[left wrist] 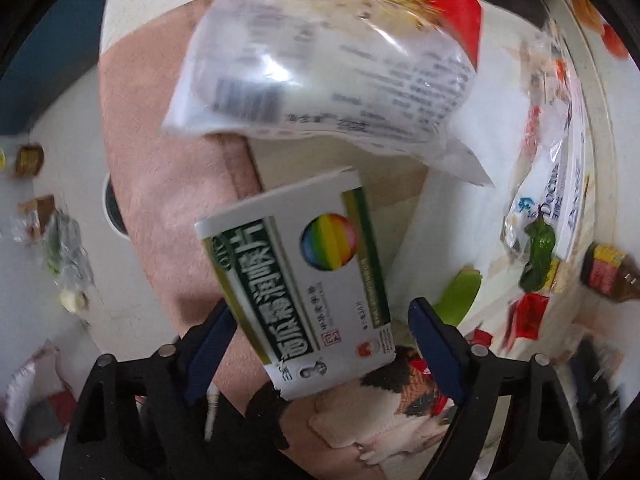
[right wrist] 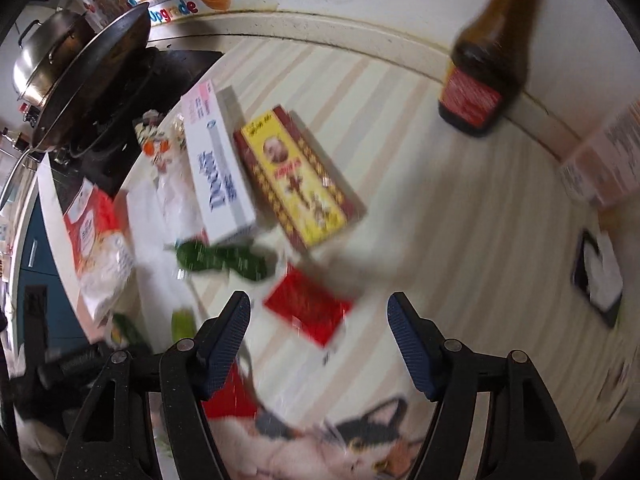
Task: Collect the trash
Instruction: 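Grasp the green-white medicine box with the left tool while the right tool grasps the yellow seasoning box, then carry both boxes down to the white bin and open both tools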
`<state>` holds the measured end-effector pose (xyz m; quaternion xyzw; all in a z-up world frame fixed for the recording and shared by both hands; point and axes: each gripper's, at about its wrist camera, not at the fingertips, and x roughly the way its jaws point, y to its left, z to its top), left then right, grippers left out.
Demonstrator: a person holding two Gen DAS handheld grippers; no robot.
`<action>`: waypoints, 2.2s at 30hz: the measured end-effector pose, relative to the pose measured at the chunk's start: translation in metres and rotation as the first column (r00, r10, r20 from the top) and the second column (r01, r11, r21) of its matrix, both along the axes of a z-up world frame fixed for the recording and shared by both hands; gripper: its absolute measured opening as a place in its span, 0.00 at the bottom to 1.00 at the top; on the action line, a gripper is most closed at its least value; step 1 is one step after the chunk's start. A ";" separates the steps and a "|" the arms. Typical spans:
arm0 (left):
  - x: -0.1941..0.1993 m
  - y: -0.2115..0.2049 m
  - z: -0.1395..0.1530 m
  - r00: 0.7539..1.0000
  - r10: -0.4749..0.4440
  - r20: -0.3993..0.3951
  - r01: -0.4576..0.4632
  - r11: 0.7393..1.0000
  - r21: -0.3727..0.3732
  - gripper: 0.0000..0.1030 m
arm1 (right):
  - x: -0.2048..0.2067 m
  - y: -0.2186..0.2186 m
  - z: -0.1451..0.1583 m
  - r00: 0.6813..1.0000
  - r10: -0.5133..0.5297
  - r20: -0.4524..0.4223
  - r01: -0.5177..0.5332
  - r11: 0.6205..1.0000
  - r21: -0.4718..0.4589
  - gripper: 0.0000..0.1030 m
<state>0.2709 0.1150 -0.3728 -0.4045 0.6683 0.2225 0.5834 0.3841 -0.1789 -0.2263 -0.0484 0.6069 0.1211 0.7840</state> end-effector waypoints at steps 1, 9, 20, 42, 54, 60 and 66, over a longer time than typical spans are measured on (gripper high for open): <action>0.001 -0.003 0.001 1.000 -0.019 -0.009 0.019 1.000 0.014 0.79 | 0.006 0.002 -0.001 1.000 0.004 0.003 -0.004 1.000 -0.008 0.71; 0.013 -0.037 0.019 0.940 -0.336 -0.062 0.340 0.901 0.268 0.68 | 0.065 0.043 -0.043 0.988 0.154 -0.031 -0.157 0.973 -0.167 0.71; 0.009 -0.036 0.012 0.944 -0.322 -0.074 0.330 0.909 0.252 0.68 | 0.085 0.056 -0.070 0.968 0.221 -0.118 -0.240 0.955 -0.177 0.63; 0.001 -0.043 0.070 0.912 -0.409 0.023 0.363 0.833 0.417 0.62 | 0.070 0.001 -0.027 0.998 0.069 0.016 -0.067 0.994 -0.086 0.60; -0.074 -0.003 0.153 0.921 -0.327 0.214 0.184 0.846 0.501 0.62 | -0.041 0.063 0.066 0.966 0.198 0.168 -0.214 0.974 0.080 0.60; -0.143 0.040 0.162 0.940 -0.254 0.229 0.101 0.845 0.525 0.62 | -0.128 0.133 0.060 0.936 0.322 0.144 -0.340 0.932 0.125 0.60; -0.241 0.102 0.128 0.976 -0.080 0.200 -0.031 0.868 0.496 0.62 | -0.221 0.224 0.016 0.864 0.498 0.074 -0.504 0.855 0.125 0.60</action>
